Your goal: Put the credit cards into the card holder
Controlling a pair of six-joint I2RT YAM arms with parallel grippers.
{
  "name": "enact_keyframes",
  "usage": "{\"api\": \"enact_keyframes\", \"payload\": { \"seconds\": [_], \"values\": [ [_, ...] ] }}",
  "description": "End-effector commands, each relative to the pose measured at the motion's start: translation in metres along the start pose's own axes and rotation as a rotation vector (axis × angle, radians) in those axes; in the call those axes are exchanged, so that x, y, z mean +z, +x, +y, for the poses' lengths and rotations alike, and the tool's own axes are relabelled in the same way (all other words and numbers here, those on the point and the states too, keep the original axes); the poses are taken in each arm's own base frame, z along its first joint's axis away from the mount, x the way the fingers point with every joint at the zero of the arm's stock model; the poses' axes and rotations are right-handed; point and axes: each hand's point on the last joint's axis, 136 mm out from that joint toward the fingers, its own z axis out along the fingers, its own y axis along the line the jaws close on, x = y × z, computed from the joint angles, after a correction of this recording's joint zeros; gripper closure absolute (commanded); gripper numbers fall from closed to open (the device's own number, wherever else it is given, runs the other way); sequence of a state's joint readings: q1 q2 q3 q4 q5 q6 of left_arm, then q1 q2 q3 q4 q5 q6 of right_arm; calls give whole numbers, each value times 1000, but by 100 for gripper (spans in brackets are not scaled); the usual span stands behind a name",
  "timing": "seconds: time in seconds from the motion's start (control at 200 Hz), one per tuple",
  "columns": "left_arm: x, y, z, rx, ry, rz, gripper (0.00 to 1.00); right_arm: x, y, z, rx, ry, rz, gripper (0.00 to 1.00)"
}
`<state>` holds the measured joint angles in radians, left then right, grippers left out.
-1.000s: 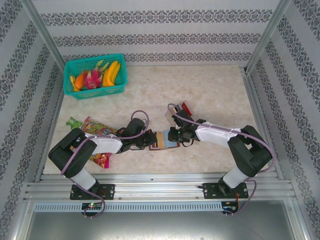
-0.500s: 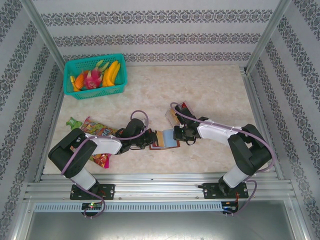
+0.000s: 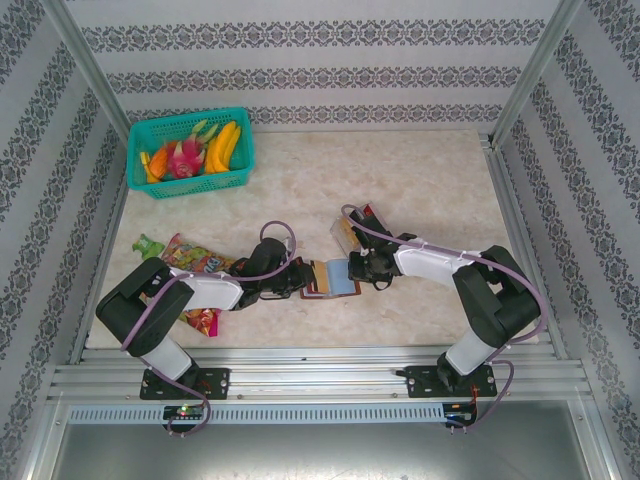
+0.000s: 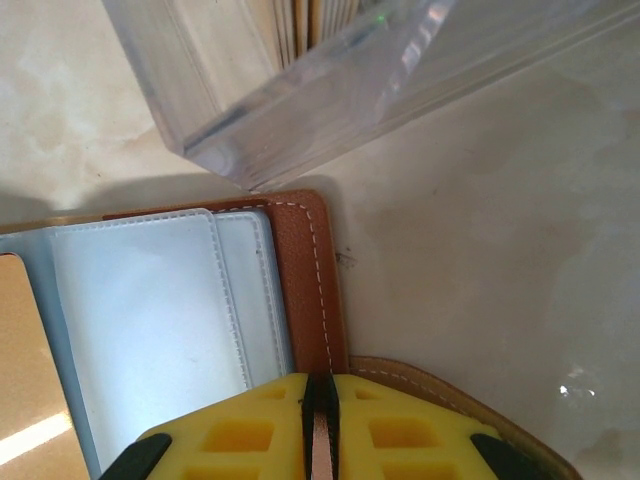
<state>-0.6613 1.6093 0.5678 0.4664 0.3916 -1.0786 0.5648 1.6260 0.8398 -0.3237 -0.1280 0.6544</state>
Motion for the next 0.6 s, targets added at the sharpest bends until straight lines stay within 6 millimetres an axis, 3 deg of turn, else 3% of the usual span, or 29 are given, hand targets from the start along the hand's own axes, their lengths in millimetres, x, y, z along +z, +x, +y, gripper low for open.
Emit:
{"api": "enact_keyframes", "payload": {
  "seconds": [0.0,0.275,0.595],
  "values": [
    [-1,-3,-28,32,79,-10,100,9,10,-17,11,53,35,83],
    [-1,-6,-47,16,137,2,100,13,11,-19,18,55,42,83],
    [13,-1,-16,-36,14,22,100,14,12,-18,22,51,46,83]
  ]
}}
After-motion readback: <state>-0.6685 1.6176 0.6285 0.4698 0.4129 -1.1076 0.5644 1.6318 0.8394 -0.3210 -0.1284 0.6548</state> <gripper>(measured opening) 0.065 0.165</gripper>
